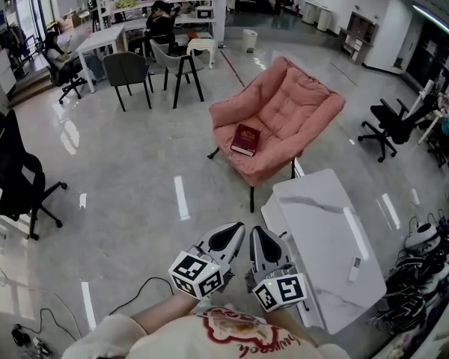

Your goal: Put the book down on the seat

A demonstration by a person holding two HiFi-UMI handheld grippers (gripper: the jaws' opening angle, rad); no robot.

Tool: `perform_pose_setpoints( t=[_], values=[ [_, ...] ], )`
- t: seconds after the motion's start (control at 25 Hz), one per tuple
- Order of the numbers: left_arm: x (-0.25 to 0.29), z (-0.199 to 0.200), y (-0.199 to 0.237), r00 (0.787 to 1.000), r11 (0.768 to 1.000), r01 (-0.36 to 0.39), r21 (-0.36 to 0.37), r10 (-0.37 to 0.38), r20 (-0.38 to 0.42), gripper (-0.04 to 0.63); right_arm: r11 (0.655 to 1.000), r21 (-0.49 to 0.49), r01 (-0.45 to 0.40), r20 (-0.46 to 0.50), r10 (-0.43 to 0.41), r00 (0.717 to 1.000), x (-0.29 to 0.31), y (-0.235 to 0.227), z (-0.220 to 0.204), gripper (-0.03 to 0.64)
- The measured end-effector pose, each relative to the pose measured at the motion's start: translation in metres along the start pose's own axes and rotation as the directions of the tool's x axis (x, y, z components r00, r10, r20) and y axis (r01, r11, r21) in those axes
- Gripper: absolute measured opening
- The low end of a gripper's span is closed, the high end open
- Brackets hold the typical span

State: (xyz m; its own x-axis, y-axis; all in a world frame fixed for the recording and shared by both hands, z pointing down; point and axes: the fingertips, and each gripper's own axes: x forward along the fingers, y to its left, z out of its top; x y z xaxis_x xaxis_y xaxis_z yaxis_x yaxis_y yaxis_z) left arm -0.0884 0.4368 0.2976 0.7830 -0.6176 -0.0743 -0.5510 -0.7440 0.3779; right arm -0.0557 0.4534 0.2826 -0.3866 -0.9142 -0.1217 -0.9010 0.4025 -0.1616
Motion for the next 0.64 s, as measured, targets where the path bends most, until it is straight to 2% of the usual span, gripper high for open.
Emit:
perform_pose_setpoints(
  t=[0.64],
  values=[
    [0.0, 0.005, 0.012, 1.0, 1.0, -0.008, -0.001, 0.008, 0.011, 0.005, 1.0, -0.01, -0.009, -0.01, 0.009, 1.0, 0.009, 0.002, -0.004, 0.002]
  ],
)
